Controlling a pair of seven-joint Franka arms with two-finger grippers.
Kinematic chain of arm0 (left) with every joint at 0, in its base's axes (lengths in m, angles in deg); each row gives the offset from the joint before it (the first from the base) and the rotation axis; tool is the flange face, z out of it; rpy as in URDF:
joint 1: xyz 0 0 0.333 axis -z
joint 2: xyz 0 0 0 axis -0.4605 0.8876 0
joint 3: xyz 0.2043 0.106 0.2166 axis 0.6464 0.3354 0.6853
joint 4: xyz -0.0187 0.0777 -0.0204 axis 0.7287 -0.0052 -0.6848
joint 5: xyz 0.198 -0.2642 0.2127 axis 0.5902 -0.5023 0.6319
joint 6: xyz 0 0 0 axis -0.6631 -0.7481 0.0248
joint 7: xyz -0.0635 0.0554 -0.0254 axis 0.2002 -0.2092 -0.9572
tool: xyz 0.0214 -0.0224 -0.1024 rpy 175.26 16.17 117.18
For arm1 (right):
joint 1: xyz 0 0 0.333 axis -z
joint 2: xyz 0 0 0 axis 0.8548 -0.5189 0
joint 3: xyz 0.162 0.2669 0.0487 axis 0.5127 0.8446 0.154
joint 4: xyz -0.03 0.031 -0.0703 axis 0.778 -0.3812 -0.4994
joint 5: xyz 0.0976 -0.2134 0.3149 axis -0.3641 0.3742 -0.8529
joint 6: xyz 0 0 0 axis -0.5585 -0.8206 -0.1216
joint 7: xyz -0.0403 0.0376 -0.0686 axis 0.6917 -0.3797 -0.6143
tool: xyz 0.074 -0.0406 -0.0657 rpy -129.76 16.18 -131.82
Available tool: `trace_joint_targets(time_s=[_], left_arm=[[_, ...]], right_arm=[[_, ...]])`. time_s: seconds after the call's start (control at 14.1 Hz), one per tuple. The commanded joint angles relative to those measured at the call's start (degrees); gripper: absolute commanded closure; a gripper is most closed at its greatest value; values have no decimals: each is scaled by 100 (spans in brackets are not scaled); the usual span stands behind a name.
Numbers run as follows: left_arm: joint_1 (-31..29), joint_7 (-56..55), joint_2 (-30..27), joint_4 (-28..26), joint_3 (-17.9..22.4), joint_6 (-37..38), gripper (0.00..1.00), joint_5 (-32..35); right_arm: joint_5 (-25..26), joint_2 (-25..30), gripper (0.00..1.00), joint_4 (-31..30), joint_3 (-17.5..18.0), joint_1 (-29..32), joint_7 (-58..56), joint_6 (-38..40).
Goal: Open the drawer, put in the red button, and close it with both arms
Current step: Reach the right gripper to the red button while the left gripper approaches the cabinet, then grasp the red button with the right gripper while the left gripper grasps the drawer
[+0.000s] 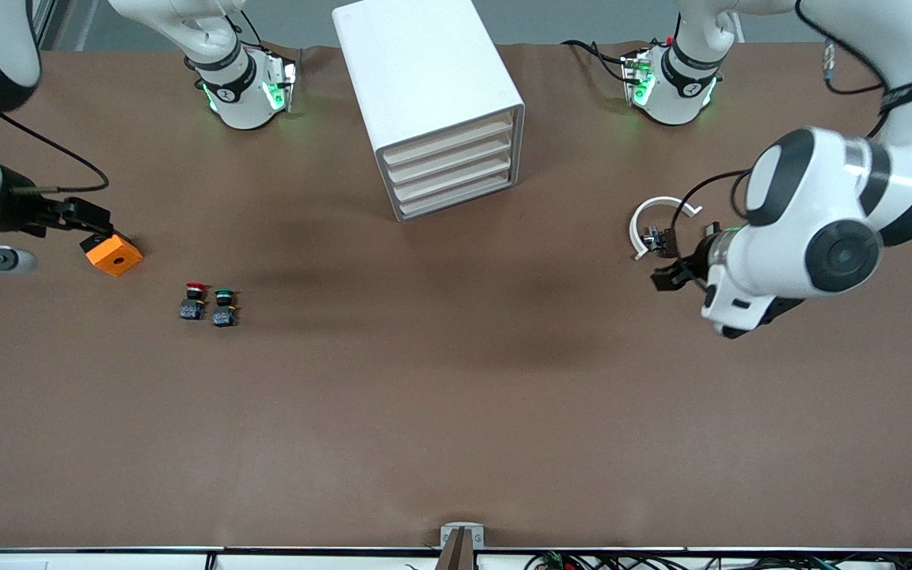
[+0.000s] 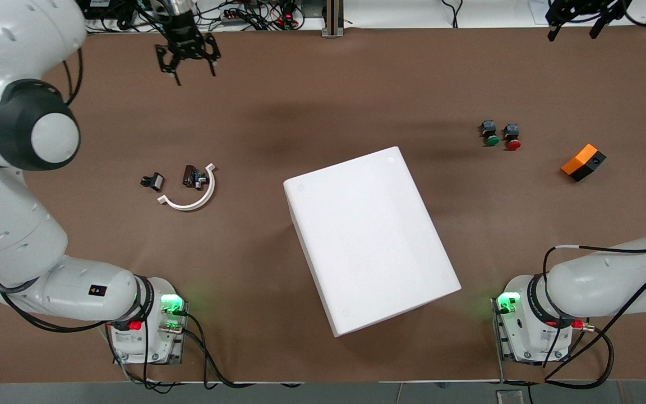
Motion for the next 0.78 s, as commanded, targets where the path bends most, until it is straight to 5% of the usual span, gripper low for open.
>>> trace_joint_targets(time_s=[0.0,0.71], left_arm=[[76,-860,645,337,8,-226,0,-621],[1070,-4167,2078,662,17,-1376,0,-2020]], right_arm=[[40,-56,0,-771,-1,179,-100,-876],[31,-1057,0,-2548,-1,469,-320,-4084]])
